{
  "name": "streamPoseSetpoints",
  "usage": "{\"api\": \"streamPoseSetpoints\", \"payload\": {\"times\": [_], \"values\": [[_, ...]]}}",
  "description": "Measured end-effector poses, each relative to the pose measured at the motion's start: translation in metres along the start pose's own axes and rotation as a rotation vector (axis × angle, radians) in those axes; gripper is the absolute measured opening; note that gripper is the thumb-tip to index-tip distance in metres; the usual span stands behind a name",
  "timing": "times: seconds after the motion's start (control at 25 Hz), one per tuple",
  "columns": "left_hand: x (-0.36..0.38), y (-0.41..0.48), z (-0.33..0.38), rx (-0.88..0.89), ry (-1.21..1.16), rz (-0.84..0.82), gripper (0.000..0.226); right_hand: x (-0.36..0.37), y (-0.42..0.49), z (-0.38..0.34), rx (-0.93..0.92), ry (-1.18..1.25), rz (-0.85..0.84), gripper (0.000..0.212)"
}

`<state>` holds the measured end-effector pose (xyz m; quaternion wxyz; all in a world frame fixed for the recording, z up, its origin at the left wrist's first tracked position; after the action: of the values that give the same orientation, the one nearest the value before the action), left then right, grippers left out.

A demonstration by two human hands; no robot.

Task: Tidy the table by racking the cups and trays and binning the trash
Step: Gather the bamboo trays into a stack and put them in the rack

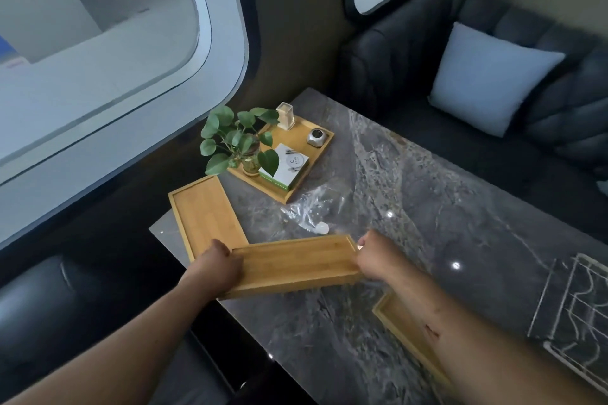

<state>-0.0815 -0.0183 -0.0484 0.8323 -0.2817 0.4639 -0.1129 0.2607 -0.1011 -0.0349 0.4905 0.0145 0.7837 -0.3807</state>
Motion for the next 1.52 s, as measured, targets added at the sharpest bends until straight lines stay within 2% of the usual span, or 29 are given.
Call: {"api": "streamPoseSetpoints", "payload": {"times": [0.16,0.32,0.56,0.8,0.92,1.08,1.2,1.32,1.44,1.52], "values": [[0.017,-0.009,0.052,0.102,0.047,-0.058,0.046,-0.013,-0.022,0.056,0.059,0.006,-0.031,0.024],[0.052,-0.023,0.123,0.317,0.155,-0.084,0.050,-0.015,-0.044,0.124,0.146,0.168,-0.010,0.034],[0.132,-0.054,0.201,0.493,0.154,-0.253,0.045,-0.001,-0.096,0.231,0.400,0.336,0.041,0.011],[0.207,-0.082,0.233,0.606,0.256,-0.311,0.046,0.025,-0.142,0.301,0.598,0.482,0.144,0.031],[0.236,-0.094,0.242,0.641,0.301,-0.310,0.046,0.037,-0.155,0.324,0.634,0.475,0.151,0.034],[0.254,-0.098,0.248,0.655,0.393,-0.261,0.037,0.046,-0.161,0.334,0.687,0.474,0.178,0.025],[0.263,-0.098,0.248,0.647,0.406,-0.285,0.031,0.053,-0.158,0.339,0.706,0.503,0.183,0.022],[0.268,-0.096,0.245,0.623,0.417,-0.292,0.033,0.057,-0.154,0.340,0.710,0.514,0.183,0.022],[0.272,-0.095,0.245,0.612,0.436,-0.297,0.034,0.059,-0.153,0.339,0.724,0.523,0.198,0.031],[0.272,-0.095,0.246,0.614,0.434,-0.308,0.033,0.062,-0.153,0.338,0.727,0.541,0.200,0.028]]}}
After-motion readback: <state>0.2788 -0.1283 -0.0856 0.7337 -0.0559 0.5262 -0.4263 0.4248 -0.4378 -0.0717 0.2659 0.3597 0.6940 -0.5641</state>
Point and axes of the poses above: each hand's wrist, its own y-axis towards the middle knuckle, its own x-axis out of the palm, z = x × y, the point moved 8 cm from there along y, towards the middle knuckle, and after that the axes turned 10 degrees about -y, right-handed, at the moved point
